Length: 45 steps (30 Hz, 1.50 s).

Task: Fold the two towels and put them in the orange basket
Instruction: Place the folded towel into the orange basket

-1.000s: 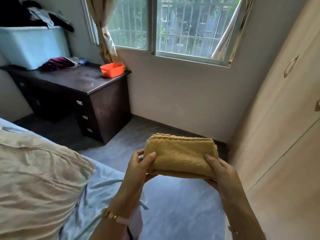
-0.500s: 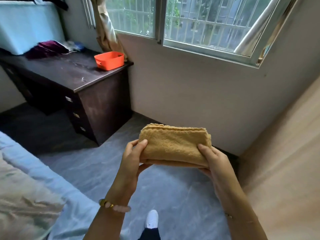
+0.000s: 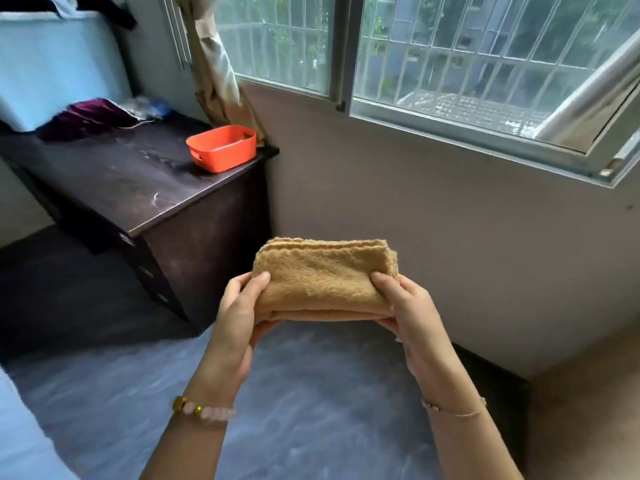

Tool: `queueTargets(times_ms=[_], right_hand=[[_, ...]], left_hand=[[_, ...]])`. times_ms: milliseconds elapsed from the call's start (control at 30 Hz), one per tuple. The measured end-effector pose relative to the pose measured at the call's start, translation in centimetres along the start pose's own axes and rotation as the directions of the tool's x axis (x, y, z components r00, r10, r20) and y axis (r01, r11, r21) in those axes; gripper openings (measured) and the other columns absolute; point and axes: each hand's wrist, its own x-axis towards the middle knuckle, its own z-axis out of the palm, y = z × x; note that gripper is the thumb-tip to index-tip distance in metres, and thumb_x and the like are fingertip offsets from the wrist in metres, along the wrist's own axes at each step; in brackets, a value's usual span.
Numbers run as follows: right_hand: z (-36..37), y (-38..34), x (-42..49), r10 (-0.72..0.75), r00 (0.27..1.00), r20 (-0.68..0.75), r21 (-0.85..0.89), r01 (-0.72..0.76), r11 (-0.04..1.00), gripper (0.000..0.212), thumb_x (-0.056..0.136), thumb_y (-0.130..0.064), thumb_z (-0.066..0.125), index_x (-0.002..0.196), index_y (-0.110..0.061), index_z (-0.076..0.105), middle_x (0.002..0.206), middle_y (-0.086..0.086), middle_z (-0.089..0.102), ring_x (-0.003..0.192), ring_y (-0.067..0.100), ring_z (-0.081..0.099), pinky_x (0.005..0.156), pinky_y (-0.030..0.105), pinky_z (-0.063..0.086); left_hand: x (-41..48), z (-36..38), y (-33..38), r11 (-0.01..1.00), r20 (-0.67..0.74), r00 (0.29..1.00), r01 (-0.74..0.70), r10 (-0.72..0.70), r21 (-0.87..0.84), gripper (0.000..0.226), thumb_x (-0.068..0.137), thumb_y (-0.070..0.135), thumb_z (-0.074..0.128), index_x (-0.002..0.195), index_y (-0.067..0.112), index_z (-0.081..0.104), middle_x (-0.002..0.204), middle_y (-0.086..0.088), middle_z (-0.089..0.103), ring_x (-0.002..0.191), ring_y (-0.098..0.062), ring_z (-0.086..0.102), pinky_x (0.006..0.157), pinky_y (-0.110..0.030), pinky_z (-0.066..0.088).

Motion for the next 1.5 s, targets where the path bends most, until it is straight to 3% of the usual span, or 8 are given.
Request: queueTargets(times_ms=[200, 333, 500, 767, 1133, 1400, 1500], right_hand=[[4.2, -0.7, 10.8, 0.024, 0.989, 0.147, 0.007, -0.025, 1.0, 0.024, 0.09, -0.028, 0.056, 0.103, -0.011, 0.066, 0.088, 0.0, 0.066, 0.079, 0.008, 0.061, 0.073, 0.026, 0.05], [7.2, -1.5, 19.0, 0.042, 0.968, 0.245, -0.015, -0.04, 0.999, 0.022, 0.091, -0.031, 0.055, 0.102, -0.017, 0.067, 0.09, -0.004, 0.069, 0.078, 0.003, 0.064, 0.068, 0.021, 0.049], [10.6, -4.3, 29.8, 0.066, 0.935, 0.347, -0.018, -0.064, 0.998, 0.023, 0.091, -0.032, 0.055, 0.104, -0.017, 0.067, 0.089, -0.006, 0.072, 0.078, 0.003, 0.066, 0.07, 0.023, 0.05], [17.2, -7.3, 43.0, 0.13, 0.861, 0.491, -0.056, -0.118, 0.991, 0.025, 0.09, -0.037, 0.056, 0.104, -0.021, 0.067, 0.098, -0.001, 0.072, 0.094, 0.012, 0.067, 0.075, 0.026, 0.051], [24.6, -8.0, 57.4, 0.162, 0.855, 0.493, -0.171, -0.087, 0.981, 0.02, 0.091, -0.029, 0.054, 0.1, -0.018, 0.068, 0.097, 0.002, 0.072, 0.091, 0.013, 0.065, 0.072, 0.026, 0.052], [32.5, -9.8, 68.8, 0.204, 0.857, 0.473, -0.272, -0.079, 0.959, 0.02, 0.092, -0.026, 0.052, 0.106, -0.018, 0.065, 0.101, 0.003, 0.069, 0.09, 0.012, 0.064, 0.067, 0.022, 0.052], [35.5, -10.0, 72.7, 0.196, 0.849, 0.491, -0.265, -0.069, 0.962, 0.022, 0.092, -0.027, 0.052, 0.11, -0.02, 0.063, 0.106, 0.0, 0.068, 0.097, 0.013, 0.063, 0.069, 0.022, 0.05]], left_hand=[[8.8, 0.0, 1.2, 0.999, -0.164, 0.986, -0.031, 0.028, -0.015, 0.022, 0.091, 0.026, 0.052, 0.11, 0.016, 0.055, 0.094, 0.001, 0.063, 0.084, -0.011, 0.061, 0.067, -0.032, 0.05], [15.8, 0.6, 2.2, 0.998, -0.27, 0.962, -0.041, 0.026, -0.049, 0.024, 0.091, 0.024, 0.052, 0.112, 0.014, 0.054, 0.103, -0.004, 0.061, 0.092, -0.016, 0.059, 0.08, -0.042, 0.053], [24.5, 2.5, 4.9, 0.996, -0.364, 0.93, -0.072, 0.045, -0.06, 0.026, 0.091, 0.024, 0.053, 0.114, 0.012, 0.053, 0.109, -0.008, 0.061, 0.096, -0.018, 0.06, 0.074, -0.036, 0.052], [35.3, 2.8, 8.8, 0.988, -0.501, 0.864, -0.122, 0.058, -0.095, 0.026, 0.09, 0.022, 0.056, 0.115, 0.014, 0.055, 0.11, -0.006, 0.063, 0.099, -0.017, 0.062, 0.084, -0.04, 0.052], [50.4, 1.3, 10.2, 0.988, -0.494, 0.869, -0.054, -0.023, -0.142, 0.027, 0.09, 0.021, 0.056, 0.116, 0.014, 0.055, 0.11, -0.007, 0.064, 0.099, -0.018, 0.062, 0.076, -0.036, 0.054], [63.2, -1.8, 12.8, 0.997, -0.49, 0.868, 0.058, -0.075, -0.05, 0.029, 0.088, 0.024, 0.059, 0.114, 0.012, 0.055, 0.107, -0.008, 0.065, 0.097, -0.018, 0.062, 0.085, -0.036, 0.051], [67.2, -3.0, 14.5, 0.997, -0.507, 0.859, 0.071, -0.066, -0.01, 0.03, 0.088, 0.024, 0.06, 0.115, 0.013, 0.054, 0.103, -0.004, 0.065, 0.094, -0.015, 0.062, 0.077, -0.028, 0.05]])
